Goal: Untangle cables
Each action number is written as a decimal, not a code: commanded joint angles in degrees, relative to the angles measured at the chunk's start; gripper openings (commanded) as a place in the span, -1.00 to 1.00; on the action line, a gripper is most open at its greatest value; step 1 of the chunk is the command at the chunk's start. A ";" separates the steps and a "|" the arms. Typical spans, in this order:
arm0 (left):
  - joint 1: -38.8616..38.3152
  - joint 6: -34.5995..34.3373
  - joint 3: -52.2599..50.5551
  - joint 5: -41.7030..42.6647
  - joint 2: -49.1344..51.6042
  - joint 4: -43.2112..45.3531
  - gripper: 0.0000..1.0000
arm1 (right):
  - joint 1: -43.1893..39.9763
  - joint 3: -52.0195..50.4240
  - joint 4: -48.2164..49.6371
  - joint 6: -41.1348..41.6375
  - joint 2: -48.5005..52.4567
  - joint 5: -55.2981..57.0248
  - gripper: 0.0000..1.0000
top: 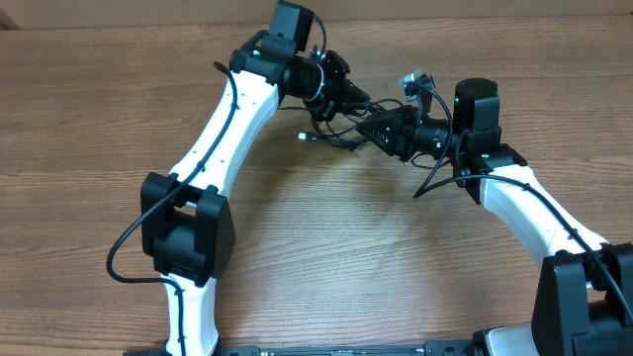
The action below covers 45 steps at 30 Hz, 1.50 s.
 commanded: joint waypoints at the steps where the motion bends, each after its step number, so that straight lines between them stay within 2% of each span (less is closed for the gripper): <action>1: -1.40 -2.58 0.59 0.44 -0.46 0.57 -0.91 | 0.22 0.81 0.63 -0.17 -1.42 -1.09 -0.31; 14: -2.21 -2.51 0.59 5.53 -0.46 0.72 -0.92 | 0.20 0.81 0.76 -0.15 -1.42 3.69 -0.29; 16: -1.70 -2.49 0.59 5.57 -0.46 0.72 -0.92 | 0.20 0.81 0.55 -0.17 -1.42 3.69 -0.23; 18: -1.07 -2.49 0.59 5.60 -0.46 0.72 -0.92 | 0.20 0.81 0.28 -0.17 -1.42 3.74 -0.05; 19: -0.63 -2.45 0.59 5.60 -0.46 0.76 -0.92 | 0.20 0.81 0.04 -0.15 -1.42 4.20 -0.03; 27: 1.90 -0.59 0.59 8.41 -0.46 0.44 -0.92 | 0.20 0.81 0.09 -0.13 -1.42 6.93 0.01; 36: -1.09 0.50 0.59 8.81 -0.46 -0.85 -0.92 | 0.20 0.81 1.88 -0.13 -1.42 7.30 0.01; 40: -2.49 -0.04 0.59 9.55 -0.46 0.50 -0.92 | 0.20 0.81 1.86 -0.15 -1.42 7.32 -0.12; 45: -3.21 0.04 0.59 9.29 -0.46 0.66 -0.92 | 0.20 0.81 1.92 -0.17 -1.42 7.30 -0.70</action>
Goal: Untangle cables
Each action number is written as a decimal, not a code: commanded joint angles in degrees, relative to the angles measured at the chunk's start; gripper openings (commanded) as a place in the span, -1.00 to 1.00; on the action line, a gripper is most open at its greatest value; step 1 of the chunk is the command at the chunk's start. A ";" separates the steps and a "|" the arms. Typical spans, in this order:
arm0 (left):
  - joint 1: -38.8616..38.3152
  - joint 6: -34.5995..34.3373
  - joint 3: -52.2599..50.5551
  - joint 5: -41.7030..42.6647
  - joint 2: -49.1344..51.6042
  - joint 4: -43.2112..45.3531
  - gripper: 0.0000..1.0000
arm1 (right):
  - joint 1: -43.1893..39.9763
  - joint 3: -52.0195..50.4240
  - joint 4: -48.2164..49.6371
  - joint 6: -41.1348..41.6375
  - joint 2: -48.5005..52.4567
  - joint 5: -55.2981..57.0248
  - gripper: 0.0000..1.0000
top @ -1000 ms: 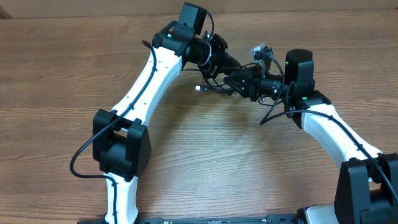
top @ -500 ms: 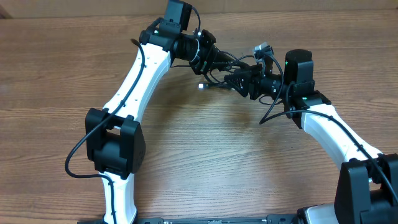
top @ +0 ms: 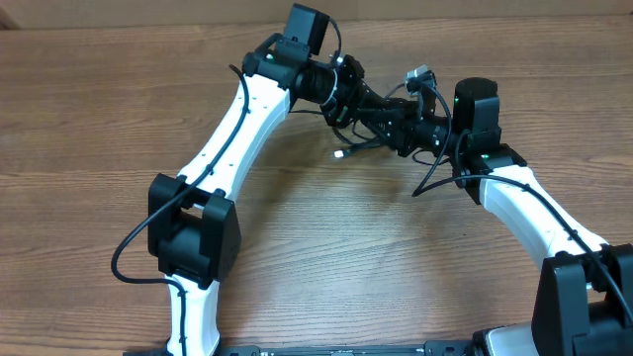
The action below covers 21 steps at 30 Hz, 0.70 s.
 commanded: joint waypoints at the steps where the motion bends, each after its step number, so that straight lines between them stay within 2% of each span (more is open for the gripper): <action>1: -0.85 0.76 0.57 1.88 -0.48 -0.24 -0.92 | -0.02 0.85 1.03 0.09 -1.20 0.09 -0.78; 2: -0.74 0.74 0.57 1.66 -0.48 -0.22 -0.92 | -0.02 0.85 1.03 0.09 -1.20 0.04 -0.87; 4: -0.09 0.79 0.57 0.98 -0.48 -0.24 -0.91 | -0.02 0.85 1.03 0.11 -1.20 -0.15 -0.92; 12: 3.76 1.66 0.57 -4.39 -0.48 -0.74 -0.92 | -0.02 0.85 -0.59 0.09 -1.20 -0.55 -0.92; 21: 7.17 9.20 0.57 -9.46 -0.48 -2.47 -0.92 | -0.13 0.85 -3.61 0.09 -1.20 1.14 -0.92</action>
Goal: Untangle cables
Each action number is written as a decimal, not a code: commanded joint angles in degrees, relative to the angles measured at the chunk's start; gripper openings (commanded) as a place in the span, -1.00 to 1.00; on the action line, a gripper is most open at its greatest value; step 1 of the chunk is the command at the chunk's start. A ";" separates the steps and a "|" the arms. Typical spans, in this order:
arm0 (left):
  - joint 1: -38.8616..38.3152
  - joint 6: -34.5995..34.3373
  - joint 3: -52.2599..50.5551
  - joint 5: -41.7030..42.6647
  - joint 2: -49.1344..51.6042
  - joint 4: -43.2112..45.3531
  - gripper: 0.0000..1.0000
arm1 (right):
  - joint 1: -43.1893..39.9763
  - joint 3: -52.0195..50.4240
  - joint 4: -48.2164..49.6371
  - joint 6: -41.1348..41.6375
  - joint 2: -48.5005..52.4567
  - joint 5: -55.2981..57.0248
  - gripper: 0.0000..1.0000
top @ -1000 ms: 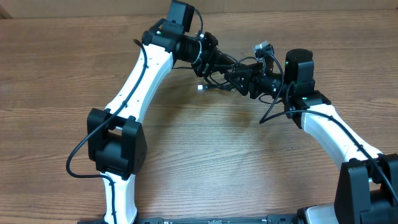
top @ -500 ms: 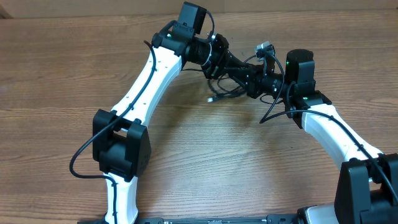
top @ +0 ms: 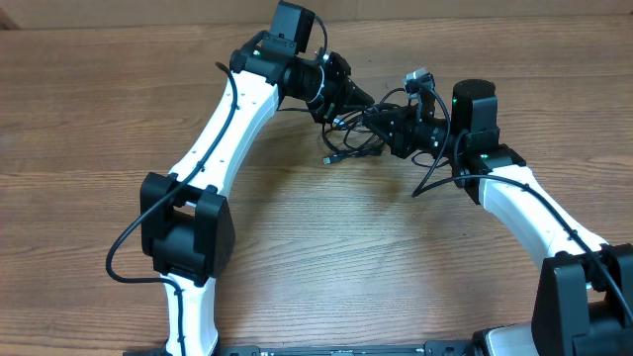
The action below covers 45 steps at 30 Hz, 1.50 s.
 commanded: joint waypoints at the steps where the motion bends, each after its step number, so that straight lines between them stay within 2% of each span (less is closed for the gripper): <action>1: 3.74 5.42 0.55 -6.21 -0.48 -0.92 -0.91 | -0.24 0.81 -0.96 -0.15 -1.20 1.14 -0.92; 8: 2.25 11.28 0.55 -7.56 -0.48 -7.26 -0.92 | -0.24 0.81 2.71 -0.15 -1.20 8.00 -0.93; 17: 1.88 11.37 0.55 -9.92 -0.48 -8.63 -0.92 | -0.24 0.81 12.76 -0.20 -1.20 8.11 -0.92; 27: 1.92 11.32 0.55 -9.14 -0.48 -8.63 -0.91 | -0.22 0.81 9.92 -1.22 -1.20 8.35 -0.92; 33: 1.42 11.39 0.55 -5.35 -0.48 -8.70 -0.92 | -0.24 0.81 9.42 -2.80 -1.20 14.75 -0.92; 38: 1.18 12.35 0.55 -5.40 -0.48 -8.68 -0.91 | -0.24 0.81 12.22 -5.16 -1.20 17.70 -0.92; 45: 1.33 13.07 0.55 -6.64 -0.48 -9.29 -0.92 | -0.24 0.81 10.49 -10.32 -1.20 24.81 -0.92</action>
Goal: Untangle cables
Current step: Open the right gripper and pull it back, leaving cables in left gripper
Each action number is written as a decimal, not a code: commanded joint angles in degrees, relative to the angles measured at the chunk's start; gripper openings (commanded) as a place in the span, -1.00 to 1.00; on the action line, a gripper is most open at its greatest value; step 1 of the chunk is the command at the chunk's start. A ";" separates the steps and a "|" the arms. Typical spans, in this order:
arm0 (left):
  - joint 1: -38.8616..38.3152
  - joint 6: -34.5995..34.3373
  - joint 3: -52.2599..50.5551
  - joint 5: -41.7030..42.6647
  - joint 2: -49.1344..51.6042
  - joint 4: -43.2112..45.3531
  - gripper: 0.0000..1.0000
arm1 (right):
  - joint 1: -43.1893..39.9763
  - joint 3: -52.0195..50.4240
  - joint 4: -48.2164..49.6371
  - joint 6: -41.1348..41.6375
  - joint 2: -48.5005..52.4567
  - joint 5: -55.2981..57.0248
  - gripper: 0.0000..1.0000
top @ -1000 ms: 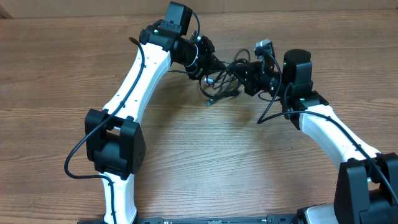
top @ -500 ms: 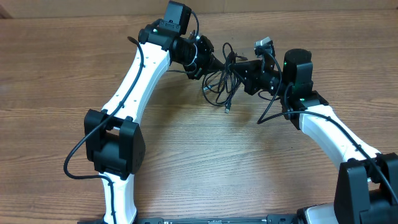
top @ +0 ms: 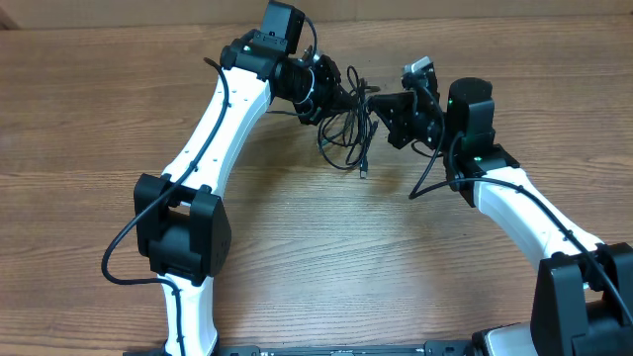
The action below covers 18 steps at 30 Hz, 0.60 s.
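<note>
A tangle of thin black cables (top: 348,131) hangs in loops between my two grippers at the far middle of the table. One plug end (top: 364,173) dangles lowest, toward the near side. My left gripper (top: 343,99) reaches in from the left and is shut on strands at the top of the tangle. From the right, my right gripper (top: 381,102) faces it, shut on the cables a short gap away. The fingertips themselves are dark and partly hidden by the strands.
The wooden table (top: 297,257) carries nothing else near the tangle. Both white arms stretch from the near edge. A black supply cable (top: 430,178) loops beside the right wrist, and a camera (top: 419,69) sits atop the right gripper.
Both grippers have moved a little toward the far side and slightly apart. The tangle now hangs in longer loops between them. Its dangling plug end has shifted to the right and nearer.
First both grippers were at the tangle, with a light plug end sticking out to the left. Then the left gripper stood pressed close to the right one. Then it was back to the left. Now the cables hang looser between the grippers.
</note>
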 commanded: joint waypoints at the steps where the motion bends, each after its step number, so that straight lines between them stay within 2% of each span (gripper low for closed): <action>1: 0.13 2.95 -0.48 -2.08 -0.22 -2.21 -0.92 | -1.86 1.38 1.64 -3.32 -1.22 11.45 -0.92; 4: 0.13 2.97 -0.48 -2.14 -0.22 -2.19 -0.91 | -1.84 1.38 0.98 -4.22 -1.22 11.34 -0.92; 7: 0.44 3.39 -0.48 -3.23 -0.22 -2.21 -0.92 | -1.84 1.38 -3.67 -4.24 -1.25 11.32 -0.92; 13: 1.66 13.14 -0.48 -5.75 -0.22 -2.21 -0.92 | -1.84 1.38 -20.13 -4.24 -1.22 10.19 -0.89; 15: 2.14 14.82 -0.46 -5.25 -0.22 -2.16 -0.92 | -1.84 1.38 -24.52 -4.24 -1.22 8.20 -0.68; 18: 2.97 15.43 -0.46 -1.68 -0.24 -0.48 -0.92 | -1.84 1.38 -28.65 -4.22 -1.22 5.57 -0.10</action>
